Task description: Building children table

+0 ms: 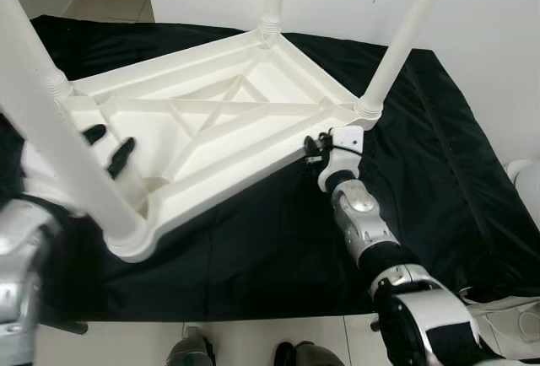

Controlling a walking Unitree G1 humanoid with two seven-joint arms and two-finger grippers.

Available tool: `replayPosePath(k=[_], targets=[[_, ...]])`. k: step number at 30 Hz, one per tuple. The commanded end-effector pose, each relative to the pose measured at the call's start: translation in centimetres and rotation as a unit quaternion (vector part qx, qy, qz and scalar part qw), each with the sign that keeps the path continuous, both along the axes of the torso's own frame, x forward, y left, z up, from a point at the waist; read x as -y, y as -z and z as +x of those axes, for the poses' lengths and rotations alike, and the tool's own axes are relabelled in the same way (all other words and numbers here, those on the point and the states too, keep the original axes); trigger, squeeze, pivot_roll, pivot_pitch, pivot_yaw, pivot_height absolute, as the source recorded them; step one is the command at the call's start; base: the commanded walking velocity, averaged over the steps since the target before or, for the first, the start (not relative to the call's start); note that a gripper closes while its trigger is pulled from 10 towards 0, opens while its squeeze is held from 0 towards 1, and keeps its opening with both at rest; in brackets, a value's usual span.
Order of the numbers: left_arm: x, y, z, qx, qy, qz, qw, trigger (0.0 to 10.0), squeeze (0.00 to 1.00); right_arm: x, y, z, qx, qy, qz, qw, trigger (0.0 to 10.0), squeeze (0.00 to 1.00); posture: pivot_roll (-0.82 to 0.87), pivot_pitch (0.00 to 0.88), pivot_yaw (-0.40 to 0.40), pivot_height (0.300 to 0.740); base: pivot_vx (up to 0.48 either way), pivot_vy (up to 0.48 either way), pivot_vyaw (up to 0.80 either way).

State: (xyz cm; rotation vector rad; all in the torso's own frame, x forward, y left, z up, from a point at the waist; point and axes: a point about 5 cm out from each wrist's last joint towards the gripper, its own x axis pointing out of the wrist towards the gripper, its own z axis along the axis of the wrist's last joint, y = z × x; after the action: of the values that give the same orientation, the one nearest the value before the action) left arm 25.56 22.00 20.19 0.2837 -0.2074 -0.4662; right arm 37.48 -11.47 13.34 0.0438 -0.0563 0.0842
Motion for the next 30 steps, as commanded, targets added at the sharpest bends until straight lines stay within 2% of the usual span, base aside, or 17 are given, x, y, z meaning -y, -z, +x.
replayPosePath(k=[1,6,7,10,12,13,16,20,21,22,24,29,30], targets=[[1.6,0.1,-0.5,-0.002,0.065,0.007,0.998,10.0,0.0,0.6,1.4,-0.1,-0.046,0.036,0.016,0.998,10.0,0.0,0.14,0.127,-0.056,0.74,0.0,0.0,0.0],[2.9,0.5,-0.9,-0.01,0.097,-0.008,0.995,10.0,0.0,0.5,1.3,0.1,-0.047,0.048,0.026,0.997,10.0,0.0,0.14,0.135,-0.07,0.74,0.0,0.0,0.0],[3.7,0.7,-1.1,-0.014,0.115,-0.014,0.993,10.0,0.0,0.4,1.0,0.1,-0.035,0.047,0.028,0.998,10.0,0.0,0.14,0.14,-0.076,0.74,0.0,0.0,0.0],[4.4,1.1,-1.3,-0.022,0.131,-0.021,0.991,10.0,0.0,0.2,0.8,0.1,-0.025,0.048,0.038,0.998,10.0,0.0,0.14,0.14,-0.076,0.74,0.0,0.0,0.0],[5.5,1.3,-1.8,-0.028,0.156,-0.031,0.987,10.0,0.0,0.2,0.8,0.2,-0.029,0.054,0.061,0.996,10.0,0.0,0.13,0.148,-0.074,0.74,0.0,0.0,0.0],[5.5,1.3,-1.8,-0.028,0.156,-0.031,0.987,10.0,0.0,0.2,0.8,0.2,-0.029,0.054,0.061,0.996,10.0,0.0,0.13,0.148,-0.074,0.74,0.0,0.0,0.0],[6.7,1.2,-2.2,-0.034,0.181,-0.042,0.982,10.0,0.0,0.3,1.0,0.4,-0.049,0.057,0.116,0.99,10.0,0.0,0.13,0.16,-0.072,0.74,0.0,0.0,0.0],[7.0,1.2,-2.3,-0.034,0.185,-0.044,0.981,10.0,0.0,0.3,1.0,0.4,-0.05,0.057,0.13,0.989,10.0,0.0,0.13,0.161,-0.072,0.74,0.0,0.0,0.0],[7.4,0.8,-2.4,-0.03,0.191,-0.047,0.98,10.0,0.0,-0.2,0.9,0.7,-0.065,0.033,0.184,0.98,10.0,0.0,0.14,0.171,-0.069,0.74,0.0,0.0,0.0],[7.4,0.8,-2.4,-0.03,0.191,-0.047,0.98,10.0,0.0,-0.2,0.9,0.7,-0.065,0.033,0.184,0.98,10.0,0.0,0.14,0.171,-0.069,0.74,0.0,0.0,0.0],[7.7,0.5,-2.5,-0.027,0.195,-0.049,0.979,10.0,0.0,-0.7,0.7,0.9,-0.075,0.009,0.215,0.974,10.0,0.0,0.14,0.172,-0.069,0.74,0.0,0.0,0.0],[8.0,0.3,-2.7,-0.025,0.201,-0.051,0.978,10.0,0.0,-1.3,0.5,1.1,-0.084,-0.015,0.234,0.969,10.0,0.0,0.14,0.176,-0.068,0.74,0.0,0.0,0.0],[8.2,0.0,-2.8,-0.022,0.205,-0.052,0.977,10.0,0.0,-1.7,0.3,1.2,-0.089,-0.036,0.245,0.965,10.0,0.0,0.14,0.178,-0.068,0.74,0.0,0.0,0.0]])
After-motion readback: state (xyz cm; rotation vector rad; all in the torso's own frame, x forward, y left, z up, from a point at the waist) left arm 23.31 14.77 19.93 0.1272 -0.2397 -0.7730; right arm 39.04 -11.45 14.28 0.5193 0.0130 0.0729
